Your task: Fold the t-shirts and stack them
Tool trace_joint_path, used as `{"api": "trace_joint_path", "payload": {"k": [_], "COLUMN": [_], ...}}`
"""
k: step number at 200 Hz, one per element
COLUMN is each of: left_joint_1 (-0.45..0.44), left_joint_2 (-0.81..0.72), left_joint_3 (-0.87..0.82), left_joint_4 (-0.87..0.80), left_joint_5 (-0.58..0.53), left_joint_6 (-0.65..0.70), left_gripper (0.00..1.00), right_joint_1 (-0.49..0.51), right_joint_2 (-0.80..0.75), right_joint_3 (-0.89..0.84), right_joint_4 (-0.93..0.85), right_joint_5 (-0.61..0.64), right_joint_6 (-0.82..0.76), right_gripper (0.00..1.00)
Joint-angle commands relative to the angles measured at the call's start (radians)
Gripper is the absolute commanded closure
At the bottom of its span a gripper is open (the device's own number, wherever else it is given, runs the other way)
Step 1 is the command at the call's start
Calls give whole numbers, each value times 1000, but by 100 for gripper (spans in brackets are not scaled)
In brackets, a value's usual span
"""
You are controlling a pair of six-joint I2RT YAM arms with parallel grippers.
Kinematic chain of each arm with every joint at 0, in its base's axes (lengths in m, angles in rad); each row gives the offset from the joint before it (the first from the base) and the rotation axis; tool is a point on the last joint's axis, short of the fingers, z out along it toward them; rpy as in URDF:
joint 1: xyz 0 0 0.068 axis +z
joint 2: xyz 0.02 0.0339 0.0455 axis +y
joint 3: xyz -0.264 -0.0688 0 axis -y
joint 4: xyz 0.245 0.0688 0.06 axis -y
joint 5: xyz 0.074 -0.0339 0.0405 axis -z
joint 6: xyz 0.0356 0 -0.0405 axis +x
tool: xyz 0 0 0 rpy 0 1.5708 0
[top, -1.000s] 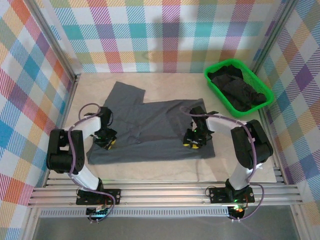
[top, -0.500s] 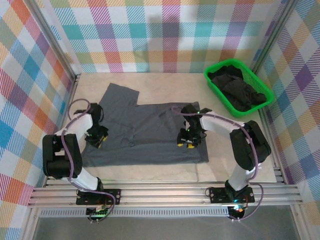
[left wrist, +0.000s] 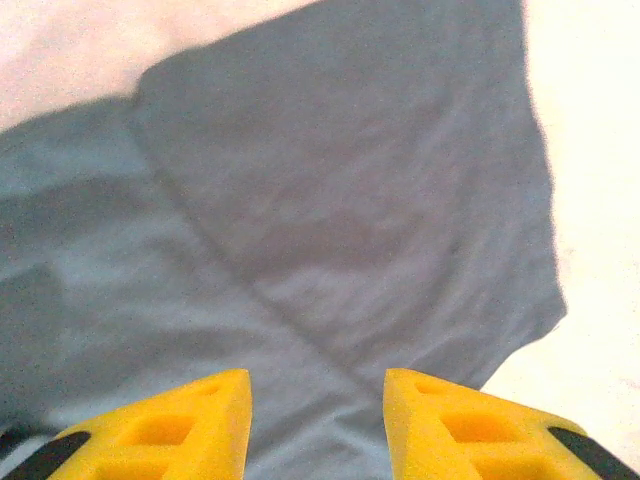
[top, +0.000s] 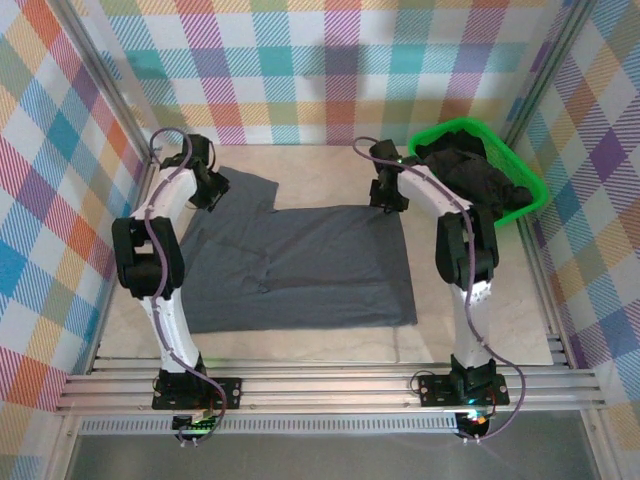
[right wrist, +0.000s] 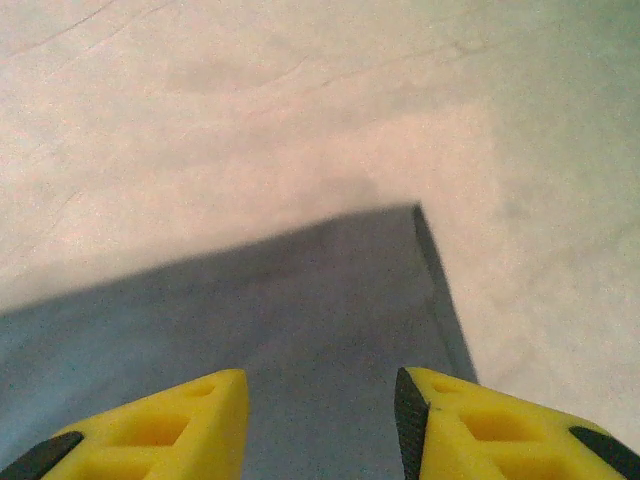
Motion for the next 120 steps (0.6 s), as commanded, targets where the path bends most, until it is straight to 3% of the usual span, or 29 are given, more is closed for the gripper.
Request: {"api": "trace_joint_path", "payload": {"k": [1, 84, 120], "left_joint_1": [6, 32, 55], "left_joint_2": [50, 164, 242], "left_joint_3": [68, 157, 264], "left_joint_4": [39, 90, 79], "left_joint_5": [16, 14, -8], "left_joint_6": [54, 94, 120], "left_gripper": [60, 60, 60], "right_joint_1": [-16, -59, -60], "right_joint_2": [64, 205, 203], "right_joint_3": [95, 183, 184], "right_joint_4": [-52, -65, -50], "right_joint_5": [53, 26, 29], "right_joint_6": [-47, -74, -98], "right_gripper": [56, 61, 74]}}
